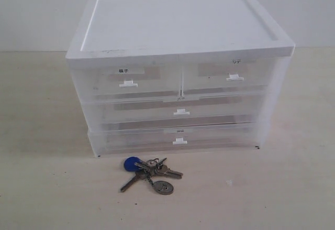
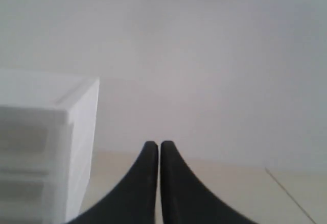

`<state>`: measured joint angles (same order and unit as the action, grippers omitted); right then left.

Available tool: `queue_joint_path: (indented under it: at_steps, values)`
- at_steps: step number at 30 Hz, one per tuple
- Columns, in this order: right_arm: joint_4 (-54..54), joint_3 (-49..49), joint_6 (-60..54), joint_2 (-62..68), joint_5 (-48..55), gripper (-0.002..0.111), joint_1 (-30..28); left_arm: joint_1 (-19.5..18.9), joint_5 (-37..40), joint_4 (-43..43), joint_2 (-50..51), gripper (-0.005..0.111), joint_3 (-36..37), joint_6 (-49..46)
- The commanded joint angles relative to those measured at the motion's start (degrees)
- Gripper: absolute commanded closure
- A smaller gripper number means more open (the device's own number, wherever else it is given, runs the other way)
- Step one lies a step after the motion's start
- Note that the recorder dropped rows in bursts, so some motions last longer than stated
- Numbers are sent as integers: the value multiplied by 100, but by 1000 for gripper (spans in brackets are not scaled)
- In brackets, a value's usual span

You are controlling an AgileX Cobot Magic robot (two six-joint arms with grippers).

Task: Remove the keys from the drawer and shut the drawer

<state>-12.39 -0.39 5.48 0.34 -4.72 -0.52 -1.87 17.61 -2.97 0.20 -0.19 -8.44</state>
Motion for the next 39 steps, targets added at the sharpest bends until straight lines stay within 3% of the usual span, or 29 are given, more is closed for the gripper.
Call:
queue_joint_path:
  at_steps: [1,4,39]
  values:
    - [71,39,-73,-34,1430,108,-20,37,-17,63,-20,102,19,-20]
    - [119,39,96,-34,2255,108,-20,37,-17,63,-20,102,19,-20]
    - [126,39,4,-34,2319,108,-20,37,-17,63,-20,102,19,-20]
